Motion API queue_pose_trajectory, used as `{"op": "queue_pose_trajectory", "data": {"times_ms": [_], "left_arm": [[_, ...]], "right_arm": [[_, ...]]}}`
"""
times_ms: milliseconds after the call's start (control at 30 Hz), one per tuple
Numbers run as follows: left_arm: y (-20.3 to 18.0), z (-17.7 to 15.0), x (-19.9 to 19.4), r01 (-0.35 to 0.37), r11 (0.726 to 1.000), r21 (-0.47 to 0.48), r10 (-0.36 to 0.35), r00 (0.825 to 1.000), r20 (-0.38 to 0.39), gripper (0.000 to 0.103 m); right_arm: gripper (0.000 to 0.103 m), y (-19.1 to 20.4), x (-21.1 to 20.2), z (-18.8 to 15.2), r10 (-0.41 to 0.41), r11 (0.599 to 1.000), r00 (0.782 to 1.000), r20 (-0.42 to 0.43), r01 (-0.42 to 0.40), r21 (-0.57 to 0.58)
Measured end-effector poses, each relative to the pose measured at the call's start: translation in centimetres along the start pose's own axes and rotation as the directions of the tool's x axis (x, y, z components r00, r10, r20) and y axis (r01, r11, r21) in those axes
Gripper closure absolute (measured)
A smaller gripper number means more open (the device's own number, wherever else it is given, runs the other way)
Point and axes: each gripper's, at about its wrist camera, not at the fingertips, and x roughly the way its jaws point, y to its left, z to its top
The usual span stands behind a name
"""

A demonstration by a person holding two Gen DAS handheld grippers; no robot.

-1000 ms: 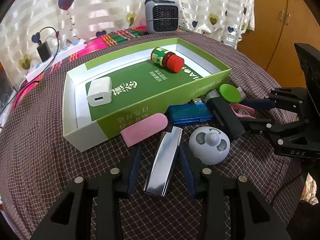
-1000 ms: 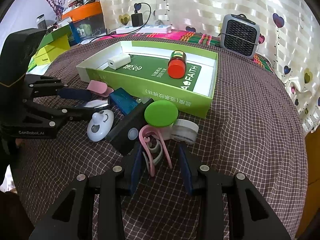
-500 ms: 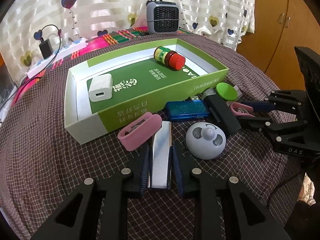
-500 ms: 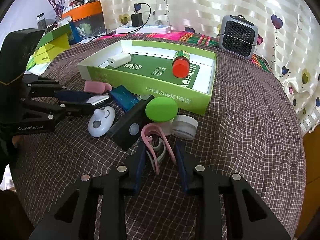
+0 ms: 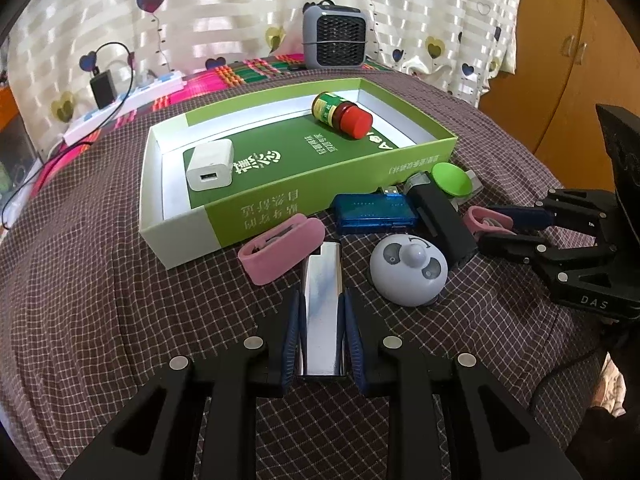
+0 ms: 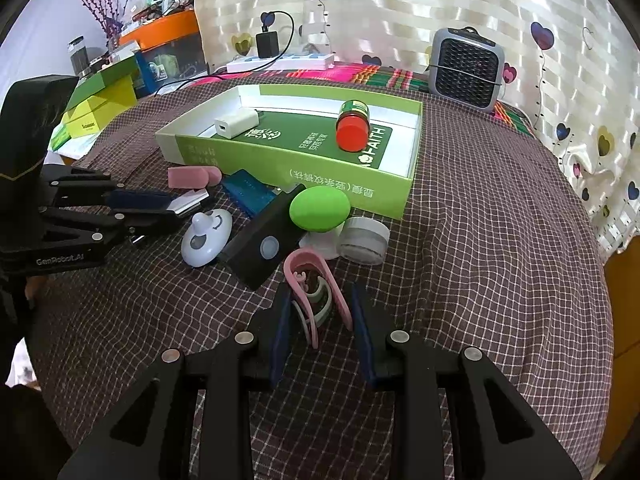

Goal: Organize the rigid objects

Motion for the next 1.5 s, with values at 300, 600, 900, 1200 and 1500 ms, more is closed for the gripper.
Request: {"op": "queue_pose_trajectory", "data": {"times_ms": [300, 600, 900, 1200, 1500], "left_arm": [[0.1, -0.2, -0.3, -0.003, 1.000, -0.017, 0.003, 1.000, 0.001, 0.081], [0.1, -0.6, -1.0, -0.003, 1.000, -0.031, 0.004, 1.000, 0.015, 0.081], [0.2, -0.6, -1.7, -0.006, 0.999, -0.040, 0.007, 0.999, 0.033, 0.081], [-0.1, -0.2, -2.7, -0.005, 1.000, -0.029, 0.007, 0.998, 0.055, 0.081], [0.2, 0.6, -3.1, -0.016, 0.999, -0.035, 0.018, 0.998, 0.065, 0.081]], "right_arm": [[0.073, 0.1, -0.3, -0.2, -0.002, 1.000, 1.000, 0.004, 0.002, 0.011], [0.073, 0.2, -0.8, -0.6, -0.001, 1.000, 1.000, 0.019, 0.000, 0.031], [0.073, 0.3, -1.4, -0.6, 0.002, 0.999, 0.999, 0.037, -0.004, 0.043], [0.073, 0.1, -2.2, -0.5, -0.003, 0.999, 0.998, 0.056, 0.000, 0.054], [0.073, 0.0, -2.8, 0.2, -0.007, 0.998, 0.997, 0.080, 0.003, 0.057]]}}
